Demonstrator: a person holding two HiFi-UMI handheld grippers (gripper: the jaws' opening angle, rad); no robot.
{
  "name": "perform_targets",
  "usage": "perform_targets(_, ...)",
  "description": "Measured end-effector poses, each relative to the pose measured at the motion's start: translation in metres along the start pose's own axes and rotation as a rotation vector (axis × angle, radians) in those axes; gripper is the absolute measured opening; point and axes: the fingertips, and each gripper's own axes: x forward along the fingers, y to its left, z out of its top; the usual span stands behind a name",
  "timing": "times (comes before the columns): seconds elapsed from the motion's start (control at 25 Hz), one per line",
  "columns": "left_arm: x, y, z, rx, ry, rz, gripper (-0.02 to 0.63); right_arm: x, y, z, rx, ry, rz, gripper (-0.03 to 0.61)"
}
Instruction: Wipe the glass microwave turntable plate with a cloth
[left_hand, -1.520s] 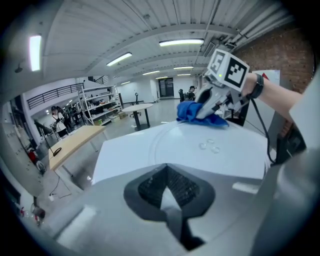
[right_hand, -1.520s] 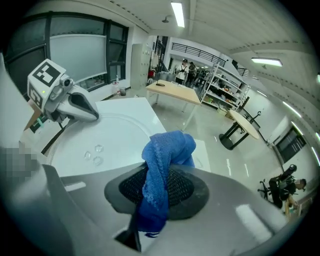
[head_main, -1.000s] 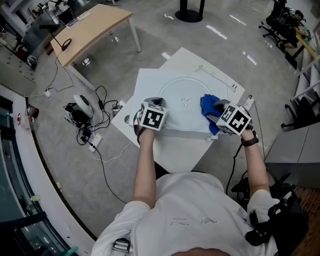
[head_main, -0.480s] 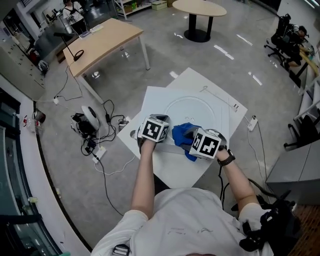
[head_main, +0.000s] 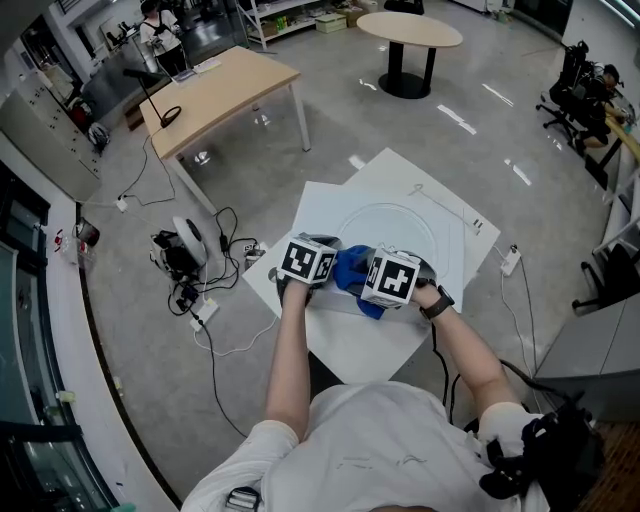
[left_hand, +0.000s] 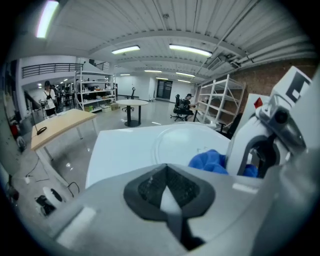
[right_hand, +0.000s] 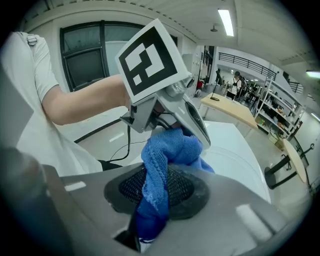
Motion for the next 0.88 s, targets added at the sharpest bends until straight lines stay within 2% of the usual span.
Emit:
perform_targets(0.16, -0.012, 0.003, -0.004, -0.025, -0.033, 0.018, 0.0, -0.002, -0.004, 0.005, -0.023, 0.003, 0.008, 0.095)
perform_targets(0.44, -0.031, 0.004, -0.021, 0.005, 0.009, 0.06, 0.0, 0.005, -0.012, 0.014, -0.027, 0.004, 0.012, 0.097)
perform_targets(0.88, -0.02, 0.002, -0.03, 0.037, 0.076, 0.048, -0.002, 0.014, -0.044, 0.013, 0.018, -0.01, 0.023, 0.097)
